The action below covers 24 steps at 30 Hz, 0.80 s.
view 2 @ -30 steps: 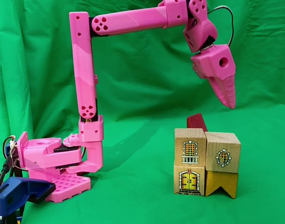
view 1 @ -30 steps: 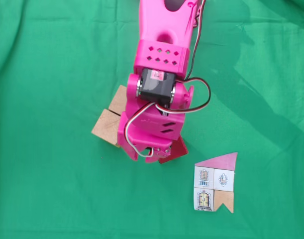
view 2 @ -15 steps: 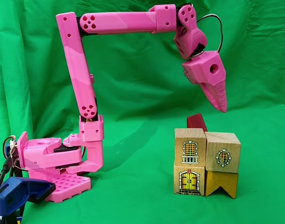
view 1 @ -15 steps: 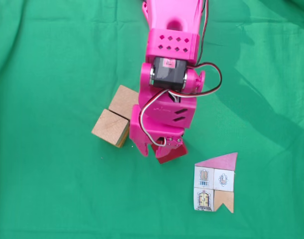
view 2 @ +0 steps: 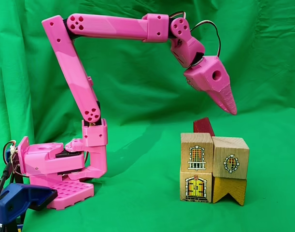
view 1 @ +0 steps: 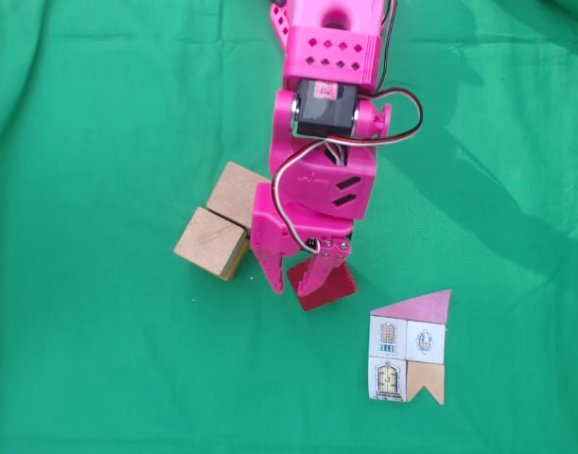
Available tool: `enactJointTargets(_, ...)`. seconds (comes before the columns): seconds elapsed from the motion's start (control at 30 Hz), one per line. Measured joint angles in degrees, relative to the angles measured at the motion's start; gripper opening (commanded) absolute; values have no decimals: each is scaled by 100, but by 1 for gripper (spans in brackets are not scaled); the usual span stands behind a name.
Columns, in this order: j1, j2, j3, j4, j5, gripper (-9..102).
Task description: Grasp some building blocks and build the house on the picture.
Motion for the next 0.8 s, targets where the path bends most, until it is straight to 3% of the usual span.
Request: enactJointTargets(0.8,-18,272,272,-325,0,4)
